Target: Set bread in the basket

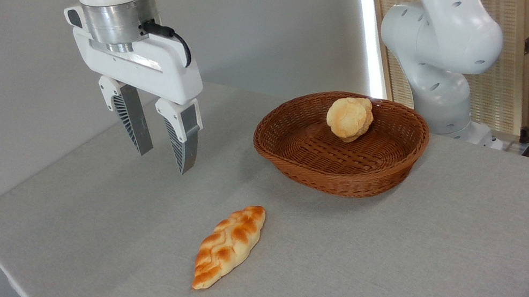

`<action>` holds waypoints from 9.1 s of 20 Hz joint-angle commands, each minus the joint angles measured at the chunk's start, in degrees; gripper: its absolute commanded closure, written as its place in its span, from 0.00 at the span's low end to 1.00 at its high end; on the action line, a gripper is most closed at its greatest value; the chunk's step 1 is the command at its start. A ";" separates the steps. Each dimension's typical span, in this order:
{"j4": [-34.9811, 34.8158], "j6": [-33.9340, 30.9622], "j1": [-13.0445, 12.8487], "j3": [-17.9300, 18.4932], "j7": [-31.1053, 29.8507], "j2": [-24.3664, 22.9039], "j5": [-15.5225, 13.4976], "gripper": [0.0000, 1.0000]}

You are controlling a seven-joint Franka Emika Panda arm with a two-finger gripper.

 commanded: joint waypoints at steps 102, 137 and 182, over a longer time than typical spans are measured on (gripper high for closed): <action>-13.48 13.15 -0.62 -0.12 0.41 8.35 11.72 0.01; -8.21 14.46 -0.71 -0.03 0.23 4.58 11.63 0.39; -23.33 -21.58 -11.26 -0.12 -2.05 -10.37 1.00 0.00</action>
